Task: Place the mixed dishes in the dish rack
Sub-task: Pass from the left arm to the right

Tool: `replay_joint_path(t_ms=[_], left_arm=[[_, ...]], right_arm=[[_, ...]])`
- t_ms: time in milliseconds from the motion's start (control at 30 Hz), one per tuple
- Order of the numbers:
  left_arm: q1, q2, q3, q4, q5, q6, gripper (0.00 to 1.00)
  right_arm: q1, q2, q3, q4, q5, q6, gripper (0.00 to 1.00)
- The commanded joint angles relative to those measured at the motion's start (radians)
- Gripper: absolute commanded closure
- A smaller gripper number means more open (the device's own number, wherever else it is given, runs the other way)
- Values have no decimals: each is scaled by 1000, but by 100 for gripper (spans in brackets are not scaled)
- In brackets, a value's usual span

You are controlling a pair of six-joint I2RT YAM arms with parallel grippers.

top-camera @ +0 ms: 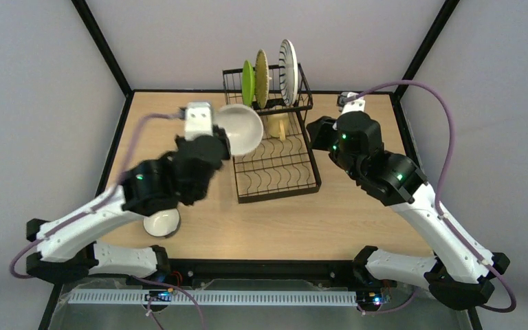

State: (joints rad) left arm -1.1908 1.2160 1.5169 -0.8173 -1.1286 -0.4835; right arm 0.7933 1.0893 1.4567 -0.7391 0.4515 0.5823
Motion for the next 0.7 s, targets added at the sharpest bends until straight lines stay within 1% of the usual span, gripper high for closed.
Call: replay_joint_path(t_ms=[0,133,233,333,400,467,667], left_arm=[[66,9,82,289,327,100,98],[77,21,85,336,460,200,98],[98,39,83,366,591,284,98],[99,68,94,373,666,406,98],[99,82,93,382,674,473,98],[99,85,77,413,651,560,98],[103,85,25,565,575,713,98]], right_arm=[[5,2,38,-31,12,-23,44],[5,-13,25,17,-55,-78,45],[4,-37,4,63,-107,-151,45],[5,-61,0,93,-136,-206,45],[5,-73,21,87,-145,-218,45],[4,-72,52,59,-152,-219,45],[5,-69,110,-39,-175,-198,46]])
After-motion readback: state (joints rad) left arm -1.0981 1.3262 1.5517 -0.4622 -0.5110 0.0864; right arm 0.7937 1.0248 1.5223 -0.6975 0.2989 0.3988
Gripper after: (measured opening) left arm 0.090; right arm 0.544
